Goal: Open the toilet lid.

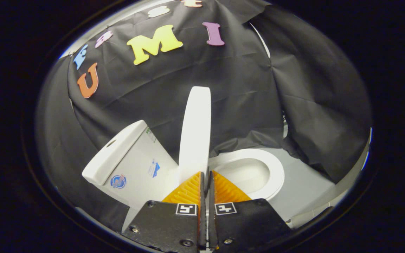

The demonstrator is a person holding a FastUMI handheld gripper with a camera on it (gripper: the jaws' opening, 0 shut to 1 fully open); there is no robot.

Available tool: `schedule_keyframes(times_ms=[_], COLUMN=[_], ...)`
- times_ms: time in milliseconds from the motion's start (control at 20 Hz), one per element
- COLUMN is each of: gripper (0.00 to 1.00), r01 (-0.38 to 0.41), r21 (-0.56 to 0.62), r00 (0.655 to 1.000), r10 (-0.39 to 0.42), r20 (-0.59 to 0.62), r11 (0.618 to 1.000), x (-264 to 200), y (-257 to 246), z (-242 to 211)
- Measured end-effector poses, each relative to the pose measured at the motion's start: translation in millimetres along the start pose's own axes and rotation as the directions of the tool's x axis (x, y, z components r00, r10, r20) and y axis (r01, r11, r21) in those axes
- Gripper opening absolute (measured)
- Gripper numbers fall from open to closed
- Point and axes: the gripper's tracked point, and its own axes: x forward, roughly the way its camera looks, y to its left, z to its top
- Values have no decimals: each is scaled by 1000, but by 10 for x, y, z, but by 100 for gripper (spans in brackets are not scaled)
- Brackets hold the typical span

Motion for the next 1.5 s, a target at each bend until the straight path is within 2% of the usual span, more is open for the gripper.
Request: schedule_keyframes(times_ms=[500,1500], gripper=[6,10], r01=[36,26], r21=[-114,-271], r00=[999,999], r10=[-33,-12], r20=[33,53], r11=[993,962], x=[-21,-25], y=[255,889], z=[12,-36])
